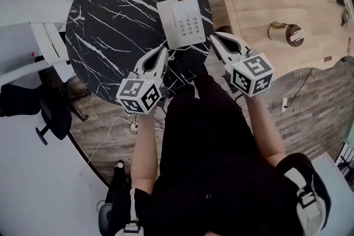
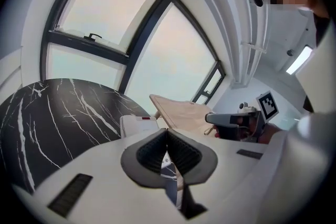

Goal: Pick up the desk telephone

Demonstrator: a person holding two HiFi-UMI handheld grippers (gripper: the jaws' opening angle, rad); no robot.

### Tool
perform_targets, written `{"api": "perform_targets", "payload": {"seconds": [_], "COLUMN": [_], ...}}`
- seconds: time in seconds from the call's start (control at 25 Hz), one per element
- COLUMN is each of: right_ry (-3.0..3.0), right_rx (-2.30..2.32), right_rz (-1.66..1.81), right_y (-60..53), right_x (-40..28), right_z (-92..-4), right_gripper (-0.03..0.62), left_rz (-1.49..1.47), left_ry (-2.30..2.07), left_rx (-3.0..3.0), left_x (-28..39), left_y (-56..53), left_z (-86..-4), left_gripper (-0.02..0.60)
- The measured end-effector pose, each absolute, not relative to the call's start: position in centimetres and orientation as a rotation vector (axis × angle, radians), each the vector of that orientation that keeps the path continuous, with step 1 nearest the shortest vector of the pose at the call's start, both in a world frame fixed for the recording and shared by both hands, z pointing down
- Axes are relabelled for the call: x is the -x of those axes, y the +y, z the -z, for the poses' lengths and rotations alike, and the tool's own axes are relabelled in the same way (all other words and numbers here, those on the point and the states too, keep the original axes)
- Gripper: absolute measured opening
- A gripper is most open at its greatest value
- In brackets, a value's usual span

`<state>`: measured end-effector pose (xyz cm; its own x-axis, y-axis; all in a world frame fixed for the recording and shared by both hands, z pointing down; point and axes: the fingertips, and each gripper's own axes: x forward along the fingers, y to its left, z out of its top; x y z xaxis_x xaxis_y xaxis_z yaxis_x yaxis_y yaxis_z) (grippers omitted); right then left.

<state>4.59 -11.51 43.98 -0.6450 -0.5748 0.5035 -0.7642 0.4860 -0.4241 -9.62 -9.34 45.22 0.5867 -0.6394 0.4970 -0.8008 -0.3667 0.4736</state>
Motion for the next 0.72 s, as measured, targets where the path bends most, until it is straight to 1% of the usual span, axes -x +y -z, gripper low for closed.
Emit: {"api": "perform_targets", "payload": {"seconds": [0.28, 0.72], "right_ry": [-2.401, -2.278], "right_rx": [-0.999, -0.897], "right_rz": [-0.989, -1.053], "right_y": [-13.6, -14.1], "right_x": [-3.7, -2.7], "right_z": [-48.9, -56.2], "right_gripper": [0.032, 0.033], "left_rz": [-0.324, -0.317], "left_ry": [-1.178, -1.181], "left_rx": [-2.012, -1.919], "left_x": [8.8, 10.0], "left_y": [-11.1, -11.9], "left_z": [-49.6, -54.3], "left_gripper": [0.015, 0.017]}}
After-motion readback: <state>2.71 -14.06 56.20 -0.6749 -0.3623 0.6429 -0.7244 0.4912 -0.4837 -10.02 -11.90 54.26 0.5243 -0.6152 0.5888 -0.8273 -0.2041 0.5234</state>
